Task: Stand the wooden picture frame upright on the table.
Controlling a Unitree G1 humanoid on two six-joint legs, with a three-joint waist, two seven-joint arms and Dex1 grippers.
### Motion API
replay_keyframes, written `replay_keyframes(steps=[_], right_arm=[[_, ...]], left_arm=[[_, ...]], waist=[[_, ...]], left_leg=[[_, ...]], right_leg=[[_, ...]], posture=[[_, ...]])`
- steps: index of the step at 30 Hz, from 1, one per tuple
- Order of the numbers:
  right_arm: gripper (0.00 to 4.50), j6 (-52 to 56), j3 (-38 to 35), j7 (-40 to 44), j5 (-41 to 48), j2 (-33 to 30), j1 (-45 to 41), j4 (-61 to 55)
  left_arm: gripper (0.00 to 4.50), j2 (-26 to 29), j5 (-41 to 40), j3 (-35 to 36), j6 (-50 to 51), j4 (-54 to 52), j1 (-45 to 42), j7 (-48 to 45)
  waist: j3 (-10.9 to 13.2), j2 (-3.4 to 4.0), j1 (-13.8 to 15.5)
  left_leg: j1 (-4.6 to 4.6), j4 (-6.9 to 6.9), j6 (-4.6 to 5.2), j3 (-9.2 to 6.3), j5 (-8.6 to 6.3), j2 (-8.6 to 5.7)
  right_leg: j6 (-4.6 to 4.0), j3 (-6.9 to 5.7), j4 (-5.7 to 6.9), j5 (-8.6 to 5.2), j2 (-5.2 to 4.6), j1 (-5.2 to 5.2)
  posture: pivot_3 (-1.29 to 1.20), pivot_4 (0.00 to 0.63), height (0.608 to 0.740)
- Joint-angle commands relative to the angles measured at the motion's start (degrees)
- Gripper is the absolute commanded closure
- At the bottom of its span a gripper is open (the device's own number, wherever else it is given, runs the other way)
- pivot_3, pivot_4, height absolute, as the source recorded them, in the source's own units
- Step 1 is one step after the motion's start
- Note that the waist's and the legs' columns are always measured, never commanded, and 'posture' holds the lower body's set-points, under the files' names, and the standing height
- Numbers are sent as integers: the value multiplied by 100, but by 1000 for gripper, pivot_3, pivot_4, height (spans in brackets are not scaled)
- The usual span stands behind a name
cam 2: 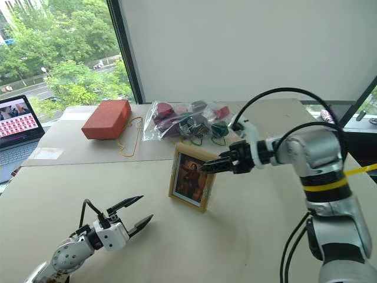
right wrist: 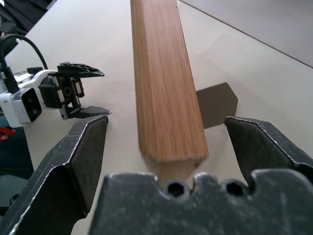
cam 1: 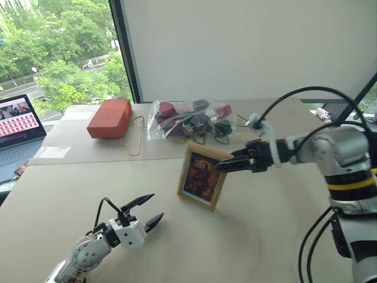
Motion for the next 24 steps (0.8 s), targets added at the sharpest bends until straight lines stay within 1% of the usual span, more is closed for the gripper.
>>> replay_keyframes(steps=[1, 4, 5, 6, 7, 8, 9, 10, 11, 12, 14, 15, 16, 18, 20, 22, 24], right_arm=[[31, 323, -916, 108, 528, -644, 543, -907], [31, 577, -1524, -91, 817, -820, 963, -1308], [31, 554, -1719, -186, 842, -901, 1249, -1578], [31, 411, -1922, -366, 755, -937, 1701, -2006], [31, 339, -2048, -834, 534, -733, 2189, -2472], [31, 180, -2179, -1575, 191, -212, 2597, -2853], [31, 85, -2263, -2105, -34, 188, 2838, -3087], [31, -106, -2242, -2622, -334, 531, 3049, -3253], [31, -244, -2224, -2924, -530, 739, 3178, -3364], [31, -627, -2014, -3533, -1043, 1065, 3598, -3557], [31, -1604, -1522, -4832, -2137, 1749, 4467, -3822], [31, -2198, -1391, -5314, -2517, 2191, 4854, -3882], [31, -2685, -1297, -5634, -2789, 2492, 5121, -3856], [31, -3288, -1056, -5872, -3189, 2784, 5473, -3686], [31, -3769, -1069, -6088, -3290, 3200, 5657, -3429], [31, -4110, -999, -6097, -3414, 3324, 5717, -3170], [31, -4359, -878, -6020, -3614, 3233, 5693, -2899]], left_arm=[[994, -107, -730, 246, 553, -535, 299, -169], [994, -220, -1114, 382, 1100, -898, 493, -276], [994, -325, -1363, 477, 1557, -1076, 549, -240], [994, -501, -1766, 618, 2314, -1301, 565, -86], [994, -723, -2158, 769, 3089, -1508, 537, 152], [994, -948, -2498, 899, 3736, -1724, 518, 369], [994, -1095, -2685, 993, 4153, -1886, 508, 491], [994, -1218, -2813, 1073, 4462, -2040, 514, 588], [994, -1298, -2875, 1138, 4700, -2171, 520, 631], [994, -1425, -2893, 1194, 4962, -2269, 501, 783], [994, -1633, -2905, 1269, 5337, -2408, 434, 1047], [994, -1766, -2954, 1354, 5519, -2453, 379, 1198], [994, -1865, -3018, 1425, 5648, -2491, 333, 1287], [994, -1962, -2996, 1497, 5815, -2570, 285, 1345], [994, -2014, -2904, 1513, 5882, -2607, 266, 1370], [994, -2069, -2855, 1550, 5898, -2609, 241, 1402], [994, -2082, -2835, 1579, 5904, -2610, 186, 1384]], waist=[[0, 0, 12], [0, -1, 7], [1, -1, -6], [1, -1, -7], [-1, -4, 3], [-6, -14, 4], [-18, -33, -3], [-23, -45, -24], [-19, -38, -34], [-11, -28, -33], [-17, -33, 6], [-17, -33, 25], [-20, -37, 53], [-15, -28, 24], [-18, -34, -14], [-18, -34, -46], [-18, -34, -44]], left_leg=[[-1, 0, 2, 0, -1, 0], [-4, 0, 14, 0, -9, 1], [-2, 1, 14, 2, -8, 1], [-1, 2, 15, 2, -9, 2], [4, 3, 15, 2, -9, 2], [8, 3, 16, -2, -9, 3], [12, 7, 17, -6, -10, 6], [12, 6, 17, -10, -10, 7], [11, 16, 15, -9, -9, 9], [10, 18, 9, -3, -5, 2], [16, 14, -1, 3, 1, -9], [15, 14, -4, -4, 1, -7], [12, 9, -9, -4, 5, -9], [13, 5, -22, -4, 10, -8], [13, 5, -39, 4, 18, -13], [22, 5, -38, 3, 18, -11], [31, 3, -37, 2, 17, -6]], right_leg=[[0, 0, -1, 0, 0, 0], [2, -3, -4, -1, -1, 1], [1, -2, -4, -1, -1, 1], [1, -2, -3, -1, 1, 2], [1, -2, -3, -1, 1, 8], [1, -3, -2, -1, 2, 16], [2, -6, 1, -2, 4, 23], [2, -9, 2, -2, 6, 25], [1, -4, 8, -1, 11, 19], [1, 3, 8, -1, 5, 14], [5, 16, 5, -1, -3, 10], [5, 8, 5, -2, -1, 12], [5, 9, 1, -1, -2, 9], [3, 7, 4, -2, -2, 5], [6, 21, -4, 0, -4, 3], [5, 22, -9, 1, -1, 11], [-1, 22, -8, -2, 6, 16]], posture=[[0, 150, 740], [0, 150, 740], [0, 150, 740], [0, 150, 740], [0, 150, 740], [0, 150, 740], [0, 150, 740], [0, 150, 740], [0, 150, 740], [0, 150, 740], [0, 150, 740], [0, 150, 740], [0, 150, 740], [0, 150, 740], [0, 150, 740], [0, 150, 740], [0, 150, 740]])
